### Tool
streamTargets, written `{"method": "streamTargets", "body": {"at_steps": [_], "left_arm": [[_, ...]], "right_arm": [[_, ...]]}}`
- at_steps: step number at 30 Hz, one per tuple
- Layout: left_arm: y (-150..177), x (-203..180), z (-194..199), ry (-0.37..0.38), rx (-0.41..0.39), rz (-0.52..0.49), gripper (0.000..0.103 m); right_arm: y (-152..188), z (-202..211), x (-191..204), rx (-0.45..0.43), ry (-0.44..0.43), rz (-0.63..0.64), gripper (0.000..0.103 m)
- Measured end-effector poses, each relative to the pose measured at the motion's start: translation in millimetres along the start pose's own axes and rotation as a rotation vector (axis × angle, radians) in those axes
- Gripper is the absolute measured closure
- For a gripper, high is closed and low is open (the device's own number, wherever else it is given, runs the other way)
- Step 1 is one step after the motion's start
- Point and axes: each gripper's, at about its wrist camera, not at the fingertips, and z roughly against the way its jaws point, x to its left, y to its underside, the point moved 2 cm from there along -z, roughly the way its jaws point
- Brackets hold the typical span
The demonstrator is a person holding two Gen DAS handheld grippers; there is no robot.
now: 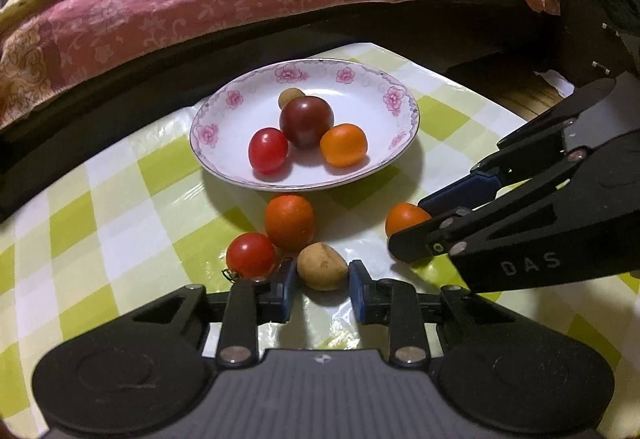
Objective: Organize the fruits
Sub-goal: 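Grasp the second tan round fruit with the left gripper while the right gripper grasps an orange tomato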
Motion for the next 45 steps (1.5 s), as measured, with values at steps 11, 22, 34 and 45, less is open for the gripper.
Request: {"method": "streamTargets", "body": {"at_steps": [11, 22, 34, 45], "left_arm": [[0, 2, -1, 0.009, -0.007, 0.010, 0.065], [2, 3, 2, 0.019, -0.002, 0.007, 0.066], [21, -2, 23, -0.006, 0.043, -0.006, 0.066], [23, 3, 21, 0.000, 0.010, 0.015, 0.058]], "right_arm": [[-1, -1, 1, -0.006, 0.000, -0.003, 0.077], [-1, -1, 1, 0.012, 0.010, 0.006, 0.079], [18, 9, 12, 0.025, 0.009, 0.073, 0.077], [18, 7, 14, 0.033, 0.009, 0.088, 0.076]]}}
